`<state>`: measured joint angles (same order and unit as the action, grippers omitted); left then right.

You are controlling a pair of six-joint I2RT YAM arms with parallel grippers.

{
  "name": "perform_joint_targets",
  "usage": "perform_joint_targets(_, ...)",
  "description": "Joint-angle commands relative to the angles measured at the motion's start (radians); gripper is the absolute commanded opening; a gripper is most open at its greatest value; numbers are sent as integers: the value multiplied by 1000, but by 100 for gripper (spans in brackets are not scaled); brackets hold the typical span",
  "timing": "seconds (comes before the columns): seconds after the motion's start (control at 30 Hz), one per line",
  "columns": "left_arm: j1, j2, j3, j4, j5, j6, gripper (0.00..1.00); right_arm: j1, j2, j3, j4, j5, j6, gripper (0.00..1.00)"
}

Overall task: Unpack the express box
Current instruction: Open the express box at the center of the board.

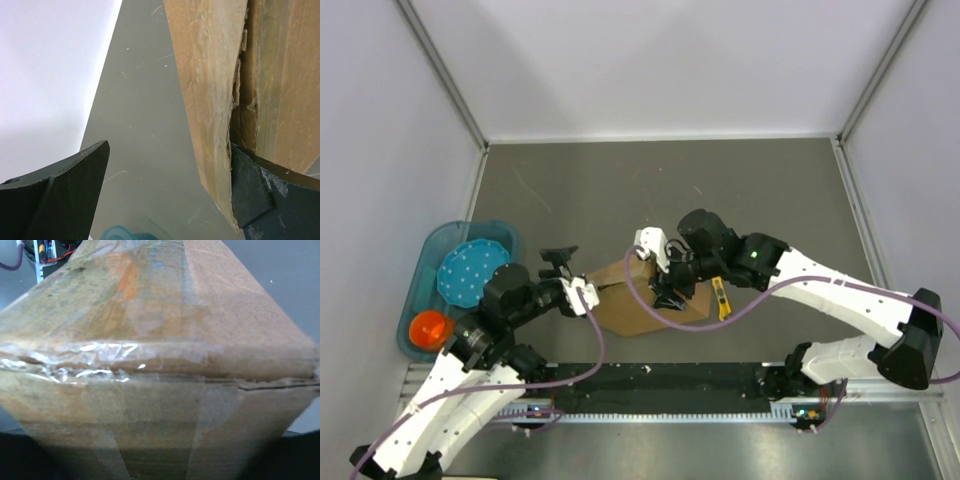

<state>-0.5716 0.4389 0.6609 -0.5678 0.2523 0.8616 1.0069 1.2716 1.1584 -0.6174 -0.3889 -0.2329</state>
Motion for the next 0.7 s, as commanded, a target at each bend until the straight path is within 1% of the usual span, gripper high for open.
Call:
perform_joint_targets(0.0,-56,46,-30,189,-136,-27,99,16,57,60,-39,-77,-46,0)
perform_joint_targets(0.07,-108,85,-24,222,-171,-53,99,18,69,81,-38,-103,-42,0)
perform_joint_targets(0.1,-125,96,-23,267,-204,-59,99,21,81,87,-38,-108,-40,0)
perform_joint_targets(0.27,-240,182,22,373,-289,-98,99,25,107,115,-39,-99,-42,0)
perform_joint_targets(0.43,-289,242,89,420,-309,-154,99,25,114,122,-39,-82,-45,0)
perform_joint_targets(0.67,-333,267,158,436,-303,-246,99,24,140,153,-39,-41,-48,0)
